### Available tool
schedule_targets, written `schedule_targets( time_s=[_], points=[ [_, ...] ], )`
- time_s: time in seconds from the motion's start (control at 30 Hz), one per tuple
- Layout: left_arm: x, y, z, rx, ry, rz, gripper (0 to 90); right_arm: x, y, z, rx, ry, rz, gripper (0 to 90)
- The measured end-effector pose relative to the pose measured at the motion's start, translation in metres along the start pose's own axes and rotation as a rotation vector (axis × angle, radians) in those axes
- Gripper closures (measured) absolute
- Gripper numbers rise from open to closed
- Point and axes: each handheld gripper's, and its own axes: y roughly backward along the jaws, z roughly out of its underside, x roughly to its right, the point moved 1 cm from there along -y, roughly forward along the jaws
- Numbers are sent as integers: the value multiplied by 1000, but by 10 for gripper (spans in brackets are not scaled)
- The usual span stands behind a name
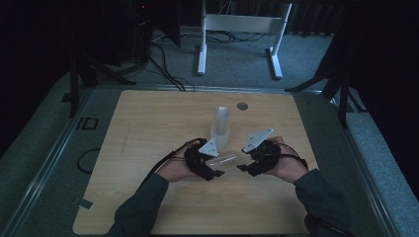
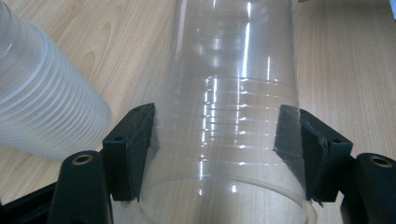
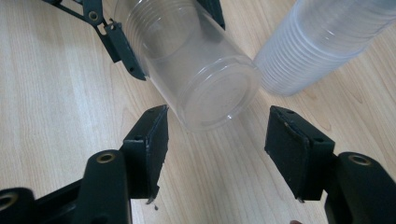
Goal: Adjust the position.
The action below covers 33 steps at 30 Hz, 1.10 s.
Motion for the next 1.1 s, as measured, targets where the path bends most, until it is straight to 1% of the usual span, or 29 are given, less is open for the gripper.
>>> schedule_targets(
  time_s=[0.03, 0.1, 0.13, 0.2, 0.3, 0.37, 0.4, 0.43, 0.5, 0.67, 0.73, 0.97, 1.1],
  points=[
    [0, 0, 0, -5, -3, 3, 301, -1, 0, -1, -7, 12, -4, 390],
    [0, 0, 0, -5, -3, 3, 301, -1, 0, -1, -11, 13, -5, 390],
    [1, -1, 0, -19, -9, 3, 301, -1, 0, -1, -11, 13, -5, 388],
    [2, -1, -1, -31, -21, 5, 301, -1, 0, -3, -28, 21, -13, 383],
    [2, -1, -1, -33, -27, 12, 301, -2, 0, -4, -42, 33, -15, 383],
    [3, -1, 0, -41, -32, 19, 302, -3, 1, -7, -59, 51, -21, 383],
    [3, -1, 0, -41, -32, 19, 302, -3, 1, -7, -59, 51, -21, 383],
    [3, -2, 1, -47, -37, 24, 302, -4, 0, -8, -68, 65, -27, 383],
    [4, -2, 1, -56, -43, 25, 302, -4, 0, -9, -72, 68, -29, 383],
    [5, -5, 2, -77, -53, 39, 303, -7, -3, -11, -106, 101, -50, 383],
    [6, -6, 3, -85, -61, 43, 303, -7, -4, -11, -113, 105, -55, 383],
    [8, -8, 2, -94, -63, 58, 303, -9, -8, -11, -136, 120, -72, 383],
    [9, -8, 1, -120, -78, 69, 303, -10, -11, -11, -159, 130, -85, 383]
  ],
)
